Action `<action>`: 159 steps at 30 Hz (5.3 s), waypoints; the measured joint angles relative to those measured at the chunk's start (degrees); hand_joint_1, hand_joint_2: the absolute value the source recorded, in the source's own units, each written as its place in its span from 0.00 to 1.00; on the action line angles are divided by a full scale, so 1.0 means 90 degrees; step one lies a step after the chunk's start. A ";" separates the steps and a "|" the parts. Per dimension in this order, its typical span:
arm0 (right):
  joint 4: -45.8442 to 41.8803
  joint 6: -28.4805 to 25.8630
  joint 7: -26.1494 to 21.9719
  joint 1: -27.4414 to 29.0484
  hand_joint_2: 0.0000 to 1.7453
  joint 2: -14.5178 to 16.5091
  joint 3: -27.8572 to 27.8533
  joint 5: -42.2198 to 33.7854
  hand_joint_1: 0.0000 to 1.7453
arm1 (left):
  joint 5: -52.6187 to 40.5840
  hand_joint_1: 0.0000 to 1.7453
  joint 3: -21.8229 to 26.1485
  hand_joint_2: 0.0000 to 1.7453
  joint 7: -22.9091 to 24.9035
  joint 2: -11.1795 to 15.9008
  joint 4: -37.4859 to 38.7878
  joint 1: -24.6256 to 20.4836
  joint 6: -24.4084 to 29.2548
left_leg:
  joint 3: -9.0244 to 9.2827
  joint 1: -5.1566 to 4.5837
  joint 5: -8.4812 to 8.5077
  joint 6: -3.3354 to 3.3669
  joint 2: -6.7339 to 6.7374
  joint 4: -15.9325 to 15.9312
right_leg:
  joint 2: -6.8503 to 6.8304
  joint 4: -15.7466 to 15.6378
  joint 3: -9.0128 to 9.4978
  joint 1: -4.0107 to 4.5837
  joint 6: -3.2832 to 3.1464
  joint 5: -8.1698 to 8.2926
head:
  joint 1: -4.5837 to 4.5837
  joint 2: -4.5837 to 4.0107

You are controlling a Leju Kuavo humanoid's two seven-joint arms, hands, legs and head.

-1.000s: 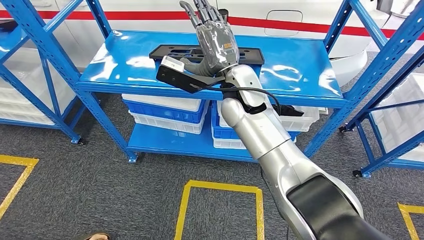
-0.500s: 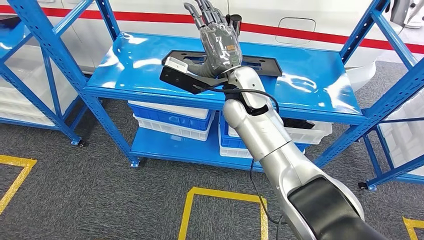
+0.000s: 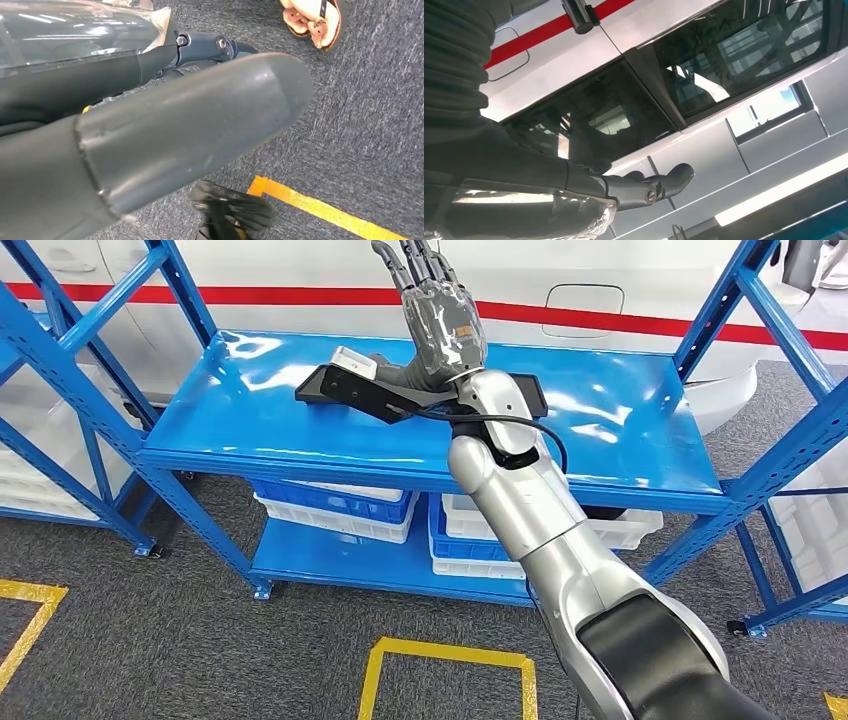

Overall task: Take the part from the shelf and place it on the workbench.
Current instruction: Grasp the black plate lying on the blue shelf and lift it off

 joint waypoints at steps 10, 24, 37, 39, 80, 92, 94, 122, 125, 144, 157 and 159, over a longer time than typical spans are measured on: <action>-0.0291 0.0222 0.0107 0.0025 1.00 -0.0064 -0.0046 0.0091 0.00 | -0.0225 0.00 -0.0076 0.00 0.0058 0.0052 0.0015 -0.0005 -0.0013 | 0.0694 -0.0078 0.1115 0.0416 -0.0006 -0.1729 | 0.0015 0.0602 0.0149 0.0059 0.0299 -0.0411 | 0.0014 0.0000; -0.0562 0.0403 0.0180 0.0223 1.00 -0.0223 -0.0144 0.0127 0.00 | -0.0587 0.00 -0.0160 0.00 0.0452 0.0048 0.0032 -0.0007 -0.0191 | 0.1175 -0.0071 0.0558 0.0280 -0.0035 -0.1621 | -0.0048 0.0124 -0.0569 -0.0039 0.0321 0.0442 | 0.0025 0.0000; -0.1005 0.0452 0.0216 0.0422 1.00 -0.0451 -0.0220 0.0178 0.00 | -0.1410 0.00 -0.0730 0.00 0.1425 0.0035 0.0062 -0.0011 -0.0254 | 0.1276 -0.0046 0.0480 0.0261 0.0011 -0.1788 | -0.0018 0.0118 -0.0554 0.0015 0.0185 0.0390 | 0.0024 0.0000; -0.1092 0.0460 0.0216 0.0490 1.00 -0.0523 -0.0248 0.0181 0.00 | -0.1573 0.00 -0.0834 0.00 0.1603 0.0034 0.0070 -0.0007 -0.0253 | 0.1275 -0.0042 0.0491 0.0200 0.0011 -0.1789 | -0.0018 0.0119 -0.0554 0.0016 0.0173 0.0399 | 0.0025 0.0000; 0.0852 0.0080 0.1555 0.1613 1.00 -0.0906 0.0931 0.2497 0.00 | -0.2558 0.00 -0.1152 0.00 0.1982 -0.0097 0.0112 0.0001 -0.0206 | 0.1276 -0.0074 0.0491 0.0162 0.0009 -0.1781 | -0.0026 0.0117 -0.0545 -0.0020 0.0199 0.0390 | 0.0027 0.0000; 0.1606 -0.0056 0.2000 0.1541 1.00 -0.0715 -0.0821 0.3535 0.00 | -0.2914 0.00 -0.0692 0.00 0.1996 -0.0127 0.0112 0.0003 -0.0209 | 0.1277 -0.0074 0.0489 0.0165 0.0009 -0.1781 | -0.0026 0.0117 -0.0545 -0.0020 0.0200 0.0389 | 0.0026 0.0000; 0.1586 -0.0080 0.1990 0.1601 1.00 -0.0699 -0.1053 0.3532 0.42 | -0.2969 0.00 -0.0644 0.00 0.2018 -0.0128 0.0112 0.0003 -0.0220 | 0.1277 -0.0074 0.0489 0.0165 0.0008 -0.1781 | -0.0026 0.0117 -0.0545 -0.0020 0.0200 0.0389 | 0.0026 0.0000; -0.0499 0.0431 0.1186 0.2701 1.00 -0.0453 -0.1678 0.3639 1.00 | -0.3414 0.00 -0.0216 0.00 0.1777 -0.0208 0.0088 -0.0023 -0.0140 | 0.1277 -0.0076 0.0486 0.0168 0.0010 -0.1781 | -0.0025 0.0117 -0.0545 -0.0021 0.0200 0.0388 | 0.0026 0.0000; -0.0592 0.0434 0.1178 0.2724 1.00 -0.0451 -0.1676 0.3639 1.00 | -0.3414 0.00 -0.0164 0.00 0.1778 -0.0210 0.0069 -0.0024 -0.0127 | 0.1277 -0.0075 0.0485 0.0169 0.0009 -0.1781 | -0.0026 0.0117 -0.0545 -0.0021 0.0201 0.0388 | 0.0027 0.0001; -0.0790 0.0418 0.1152 0.2754 1.00 -0.0466 -0.1438 0.3628 1.00 | -0.3492 0.00 0.0113 0.00 0.1824 -0.0228 0.0058 -0.0032 -0.0065 | 0.1277 -0.0076 0.0486 0.0168 0.0009 -0.1781 | -0.0025 0.0117 -0.0545 -0.0020 0.0201 0.0388 | 0.0027 0.0000; -0.0755 0.0219 0.1078 0.3050 1.00 -0.0530 -0.1421 0.3528 1.00 | -0.3673 0.00 0.0141 0.00 0.1873 -0.0228 0.0058 -0.0031 -0.0044 | 0.1277 -0.0076 0.0485 0.0170 0.0010 -0.1781 | -0.0025 0.0117 -0.0545 -0.0020 0.0201 0.0388 | 0.0026 0.0000; -0.0755 0.0215 0.1078 0.3060 1.00 -0.0535 -0.1421 0.3527 1.00 | -0.3675 0.00 0.0142 0.00 0.1874 -0.0228 0.0058 -0.0031 -0.0044 | 0.1277 -0.0076 0.0485 0.0169 0.0009 -0.1781 | -0.0025 0.0117 -0.0545 -0.0020 0.0201 0.0388 | 0.0026 0.0000</action>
